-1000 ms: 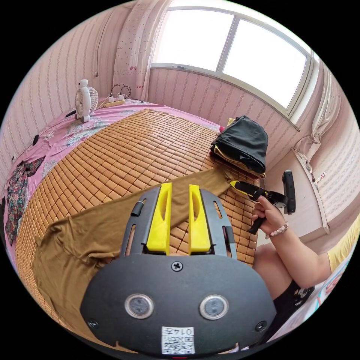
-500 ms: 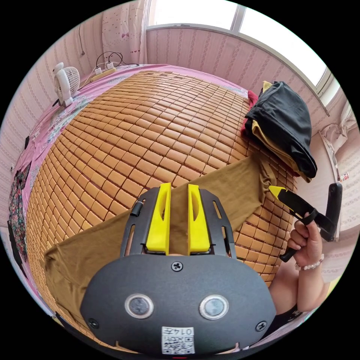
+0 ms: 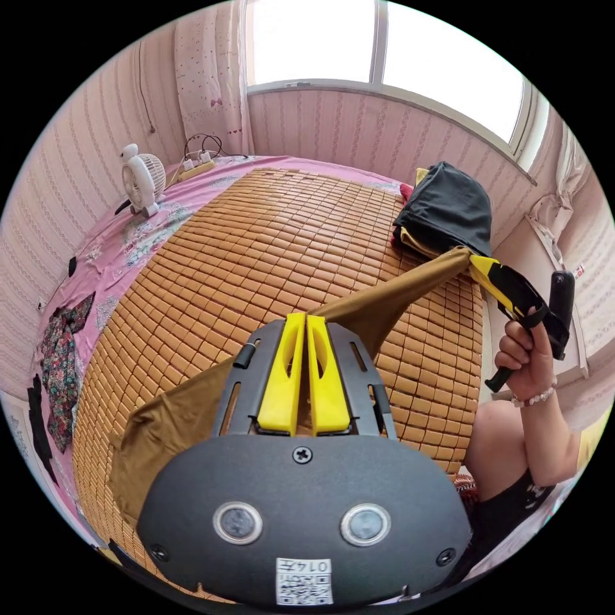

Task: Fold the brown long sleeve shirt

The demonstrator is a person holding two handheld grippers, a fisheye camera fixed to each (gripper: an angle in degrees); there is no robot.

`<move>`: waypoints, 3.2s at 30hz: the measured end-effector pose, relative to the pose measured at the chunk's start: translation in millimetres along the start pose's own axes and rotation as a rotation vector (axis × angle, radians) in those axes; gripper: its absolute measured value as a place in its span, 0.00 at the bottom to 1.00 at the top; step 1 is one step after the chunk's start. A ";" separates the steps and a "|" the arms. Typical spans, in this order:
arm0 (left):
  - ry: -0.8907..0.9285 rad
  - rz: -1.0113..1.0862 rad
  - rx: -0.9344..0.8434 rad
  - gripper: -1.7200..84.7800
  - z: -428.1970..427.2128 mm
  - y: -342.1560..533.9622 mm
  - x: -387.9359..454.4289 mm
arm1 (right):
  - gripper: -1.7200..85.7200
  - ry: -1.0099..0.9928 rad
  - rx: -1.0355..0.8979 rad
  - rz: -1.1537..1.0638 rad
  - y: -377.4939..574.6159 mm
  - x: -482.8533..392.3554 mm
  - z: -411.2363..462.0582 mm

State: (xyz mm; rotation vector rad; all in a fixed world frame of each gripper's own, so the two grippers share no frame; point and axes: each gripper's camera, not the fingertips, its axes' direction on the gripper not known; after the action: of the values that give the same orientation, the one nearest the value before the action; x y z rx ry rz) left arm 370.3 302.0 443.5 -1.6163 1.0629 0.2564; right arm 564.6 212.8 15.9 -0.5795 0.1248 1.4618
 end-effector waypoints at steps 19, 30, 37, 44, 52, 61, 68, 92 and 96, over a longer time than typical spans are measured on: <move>-0.214 -0.895 0.195 0.05 -287.4 513.1 -18.0 | 0.07 -0.748 -0.939 -0.909 296.3 -358.8 71.9; -0.057 -0.885 0.187 0.08 -271.4 560.8 3.4 | 0.09 -0.505 -1.250 -0.752 395.3 -341.3 151.4; -0.095 -0.708 -0.034 0.13 -194.3 513.8 19.2 | 0.09 -0.388 -1.208 -0.607 397.4 -325.8 196.6; -0.188 -0.603 -0.087 0.05 -205.2 503.3 19.4 | 0.09 -0.351 -1.238 -0.567 391.2 -298.2 209.6; 0.083 -0.608 0.430 0.02 -306.0 477.1 3.3 | 0.09 -0.334 -1.141 -0.484 357.2 -279.8 214.3; -0.104 -1.172 0.448 0.03 -364.7 636.7 -15.4 | 0.09 -0.400 -1.187 -0.496 372.2 -284.8 233.7; -0.108 -1.336 0.403 0.06 -362.4 678.9 -29.8 | 0.10 -0.419 -1.272 -0.605 405.1 -306.6 251.2; -0.219 -0.815 -0.233 0.07 -249.3 552.4 -46.5 | 0.06 0.232 -1.062 -0.981 343.5 -288.9 543.5; -0.179 -0.833 -0.206 0.05 -256.8 551.5 -51.3 | 0.03 0.144 -1.098 -0.872 313.5 -283.2 546.8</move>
State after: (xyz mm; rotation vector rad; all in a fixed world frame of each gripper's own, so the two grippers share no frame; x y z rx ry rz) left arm -159.0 124.3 196.4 -2.0347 0.1736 -0.0555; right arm 84.2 199.8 512.4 -1.4006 -0.7838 0.5183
